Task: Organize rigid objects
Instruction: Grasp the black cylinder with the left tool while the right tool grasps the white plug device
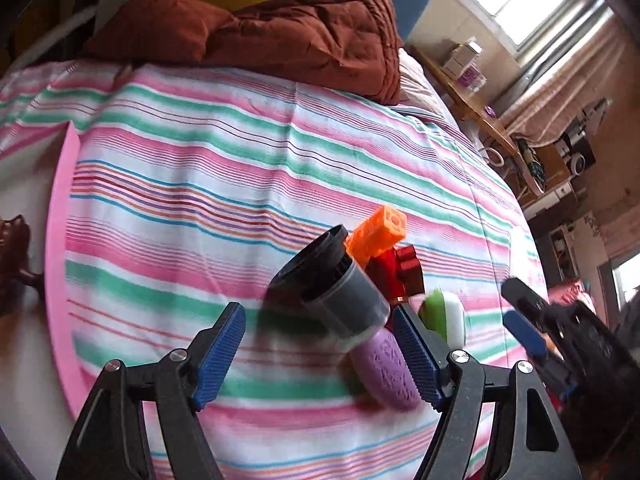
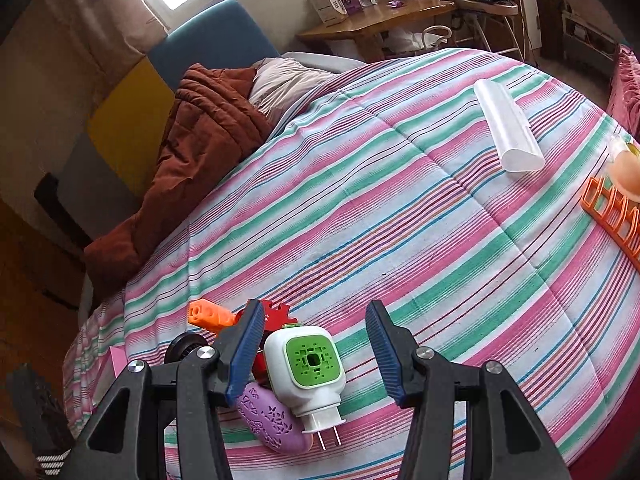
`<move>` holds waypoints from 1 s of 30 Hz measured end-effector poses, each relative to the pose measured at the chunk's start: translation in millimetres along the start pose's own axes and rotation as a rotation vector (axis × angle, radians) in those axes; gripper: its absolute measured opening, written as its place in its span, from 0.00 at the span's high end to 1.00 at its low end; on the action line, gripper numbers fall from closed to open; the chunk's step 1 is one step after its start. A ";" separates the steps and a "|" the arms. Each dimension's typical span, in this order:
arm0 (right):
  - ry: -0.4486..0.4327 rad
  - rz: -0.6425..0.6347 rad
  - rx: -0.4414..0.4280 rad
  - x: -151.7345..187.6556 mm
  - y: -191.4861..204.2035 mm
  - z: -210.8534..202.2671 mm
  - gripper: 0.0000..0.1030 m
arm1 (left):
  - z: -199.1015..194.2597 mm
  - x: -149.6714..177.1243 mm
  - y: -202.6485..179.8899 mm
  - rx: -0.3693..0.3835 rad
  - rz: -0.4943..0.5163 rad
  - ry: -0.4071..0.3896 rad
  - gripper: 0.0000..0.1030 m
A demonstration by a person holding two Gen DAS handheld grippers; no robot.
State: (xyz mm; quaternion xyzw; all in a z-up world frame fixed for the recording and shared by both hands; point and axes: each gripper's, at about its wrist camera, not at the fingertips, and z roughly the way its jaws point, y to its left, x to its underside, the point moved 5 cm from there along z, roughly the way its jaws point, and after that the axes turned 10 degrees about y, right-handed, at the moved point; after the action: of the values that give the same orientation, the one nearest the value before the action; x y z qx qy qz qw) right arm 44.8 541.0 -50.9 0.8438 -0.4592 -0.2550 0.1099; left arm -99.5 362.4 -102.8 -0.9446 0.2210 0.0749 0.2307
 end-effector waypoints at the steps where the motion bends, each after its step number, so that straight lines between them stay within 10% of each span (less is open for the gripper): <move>1: 0.003 0.001 -0.002 -0.1 -0.1 0.6 0.48 | 5.7 -3.3 -0.7 -0.002 -0.009 0.004 0.26; 11: 0.019 0.002 -0.017 -1.2 0.0 5.1 0.48 | 35.7 -32.4 4.5 -0.033 -0.038 -0.029 0.27; 14: 0.026 0.013 -0.010 -1.6 -4.7 6.6 0.48 | 33.7 -31.7 6.5 -0.040 0.013 -0.037 0.43; 30: 0.158 0.069 -0.151 4.8 -10.0 30.1 0.46 | -5.4 65.7 12.2 -0.051 0.240 0.029 0.45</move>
State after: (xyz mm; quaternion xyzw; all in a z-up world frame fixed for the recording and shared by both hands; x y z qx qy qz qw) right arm 38.1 544.0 -82.1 0.8342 -0.4575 -0.2178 0.2178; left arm -46.3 324.9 -119.0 -0.9179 0.3338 0.0938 0.1929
